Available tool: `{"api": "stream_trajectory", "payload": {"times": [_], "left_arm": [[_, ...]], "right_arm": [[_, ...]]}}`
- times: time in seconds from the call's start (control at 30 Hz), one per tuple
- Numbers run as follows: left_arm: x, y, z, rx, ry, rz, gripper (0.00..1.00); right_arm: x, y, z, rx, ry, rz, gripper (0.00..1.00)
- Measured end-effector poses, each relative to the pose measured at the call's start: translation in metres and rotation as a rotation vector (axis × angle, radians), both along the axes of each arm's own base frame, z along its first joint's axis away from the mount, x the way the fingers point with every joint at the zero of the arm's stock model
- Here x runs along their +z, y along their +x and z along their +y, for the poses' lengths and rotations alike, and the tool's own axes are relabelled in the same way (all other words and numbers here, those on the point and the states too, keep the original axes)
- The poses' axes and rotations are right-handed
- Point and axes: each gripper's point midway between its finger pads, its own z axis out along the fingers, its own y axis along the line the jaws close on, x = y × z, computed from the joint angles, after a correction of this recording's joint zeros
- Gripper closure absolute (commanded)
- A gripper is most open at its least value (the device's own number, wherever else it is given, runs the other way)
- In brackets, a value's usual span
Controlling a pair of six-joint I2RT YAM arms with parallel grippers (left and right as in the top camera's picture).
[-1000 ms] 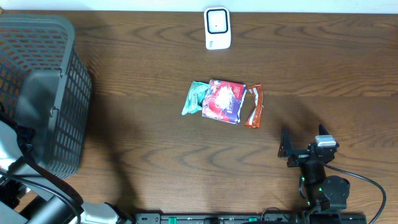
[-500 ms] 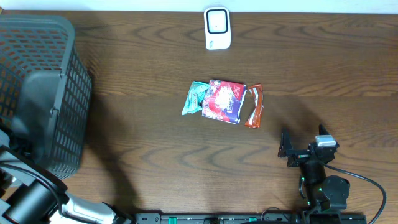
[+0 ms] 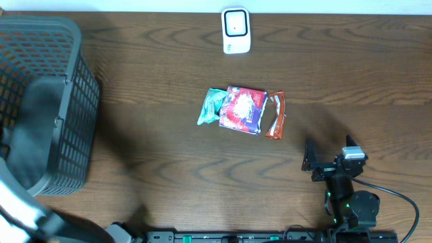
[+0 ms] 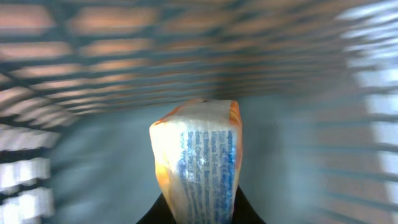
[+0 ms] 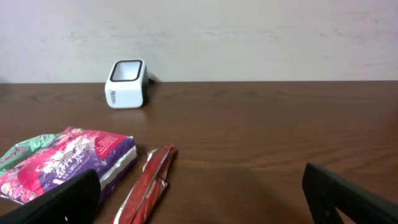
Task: Scan the item barcode
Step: 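Reach the left gripper into the basket and grasp the orange-white packet, then place the orange-white packet onto the packet pile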
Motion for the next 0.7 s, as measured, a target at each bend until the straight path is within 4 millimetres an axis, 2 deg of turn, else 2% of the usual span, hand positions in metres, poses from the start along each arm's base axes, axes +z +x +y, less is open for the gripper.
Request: {"api": "stream_trajectory", "payload": {"times": [0.13,0.2,0.23,0.27,0.33,0.37,0.4,0.43,0.5,0.57,0.6,0.7], "left_arm": [[0.085,0.033,-0.036,-0.043,-0.034,-0.392,0.92],[0.135,0.065,-0.066,-0.174,-0.050,-0.611,0.93],[0.151,0.077,-0.079,-0.241,-0.052,-0.674,0.93],[0.171,0.093,-0.103,-0.343,-0.059,-0.748,0.92],[0.196,0.121,-0.161,-0.565,-0.089,-0.833,0.92],[0.202,0.131,-0.193,-0.669,-0.116,-0.851,0.93],[0.204,0.139,-0.235,-0.799,-0.158,-0.855,0.93],[0.204,0.142,-0.265,-0.888,-0.182,-0.852,0.93],[0.199,0.144,-0.339,-1.108,-0.230,-0.829,0.93],[0.183,0.136,-0.401,-1.271,-0.270,-0.765,0.93],[0.168,0.130,-0.433,-1.351,-0.283,-0.710,0.93],[0.127,0.122,-0.496,-1.471,-0.281,-0.565,0.93]], "right_arm": [[0.000,0.000,0.000,0.000,0.000,0.000,0.01],[0.000,0.000,0.000,0.000,0.000,0.000,0.01],[0.000,0.000,0.000,0.000,0.000,0.000,0.01],[0.000,0.000,0.000,0.000,0.000,0.000,0.01],[0.000,0.000,0.000,0.000,0.000,0.000,0.01],[0.000,0.000,0.000,0.000,0.000,0.000,0.01],[0.000,0.000,0.000,0.000,0.000,-0.001,0.01],[0.000,0.000,0.000,0.000,0.000,0.000,0.01],[0.000,0.000,0.000,0.000,0.000,0.000,0.01],[0.000,0.000,0.000,0.000,0.000,0.000,0.01],[0.000,0.000,0.000,0.000,0.000,0.000,0.01],[0.000,0.000,0.000,0.000,0.000,0.000,0.01]]}}
